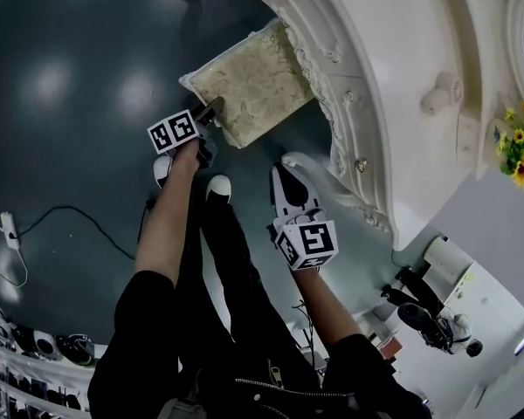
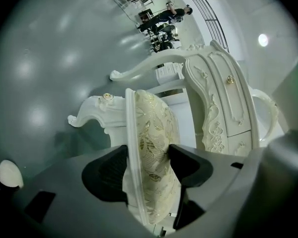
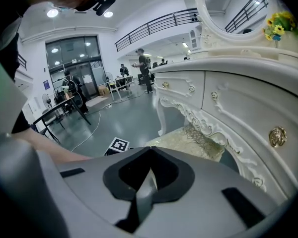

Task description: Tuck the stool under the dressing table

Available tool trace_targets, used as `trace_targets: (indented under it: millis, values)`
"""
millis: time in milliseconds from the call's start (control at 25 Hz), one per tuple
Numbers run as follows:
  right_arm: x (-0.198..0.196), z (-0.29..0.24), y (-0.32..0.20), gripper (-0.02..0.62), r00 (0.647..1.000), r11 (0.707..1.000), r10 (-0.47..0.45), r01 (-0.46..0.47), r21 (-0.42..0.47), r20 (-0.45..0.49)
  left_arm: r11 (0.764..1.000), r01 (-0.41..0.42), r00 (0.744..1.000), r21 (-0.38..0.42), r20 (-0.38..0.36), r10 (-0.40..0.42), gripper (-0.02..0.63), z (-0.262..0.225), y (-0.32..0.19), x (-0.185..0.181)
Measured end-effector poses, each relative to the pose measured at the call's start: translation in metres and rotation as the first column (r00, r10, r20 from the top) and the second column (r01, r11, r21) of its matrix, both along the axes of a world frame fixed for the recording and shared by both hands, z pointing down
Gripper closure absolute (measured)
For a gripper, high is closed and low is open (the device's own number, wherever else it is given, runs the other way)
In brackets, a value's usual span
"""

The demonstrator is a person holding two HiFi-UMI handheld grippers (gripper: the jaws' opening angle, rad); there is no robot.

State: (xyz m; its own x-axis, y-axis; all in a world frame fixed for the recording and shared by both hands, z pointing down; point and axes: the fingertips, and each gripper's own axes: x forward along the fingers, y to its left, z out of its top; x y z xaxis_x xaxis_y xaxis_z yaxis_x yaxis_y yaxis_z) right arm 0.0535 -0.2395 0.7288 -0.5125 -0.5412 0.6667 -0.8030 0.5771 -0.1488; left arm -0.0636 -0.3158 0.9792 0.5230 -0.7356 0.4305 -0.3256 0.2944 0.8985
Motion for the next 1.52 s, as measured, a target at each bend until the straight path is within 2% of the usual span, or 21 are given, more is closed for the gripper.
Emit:
trace_targets:
  millis: [320, 560, 1080, 1320, 1520]
  values:
    - [0.023, 0.016, 0.001, 0.588, 0.999, 1.000, 0.010, -0.011, -0.022, -0.032, 0.999, -0.003, 0.999, 0.046, -0.042, 0.005, 0.334, -0.001, -0.044, 0.029]
    - [0.032, 0.022, 0.000, 0.586, 1.000, 0.999, 0.017, -0.018, -0.033, -0.024, 0.996, -0.018, 0.999, 0.083, -0.045, 0.022, 0.343, -0.002, -0.087, 0.046]
    - [0.069, 0.036, -0.003, 0.586, 0.998, 0.998, 0.039, -0.041, -0.051, -0.049, 0.992, -0.032, 0.995, 0.121, -0.085, 0.043, 0.351, -0.003, -0.161, 0.102]
    - [0.079, 0.041, 0.003, 0.586, 0.996, 0.994, 0.075, -0.078, -0.071, -0.044, 0.987, -0.080, 0.990, 0.140, -0.103, 0.095, 0.359, -0.004, -0.178, 0.128]
    - [0.077, 0.040, 0.003, 0.588, 0.996, 0.995, 0.073, -0.076, -0.071, -0.045, 0.979, -0.132, 0.986, 0.154, -0.084, 0.146, 0.378, -0.008, -0.175, 0.127]
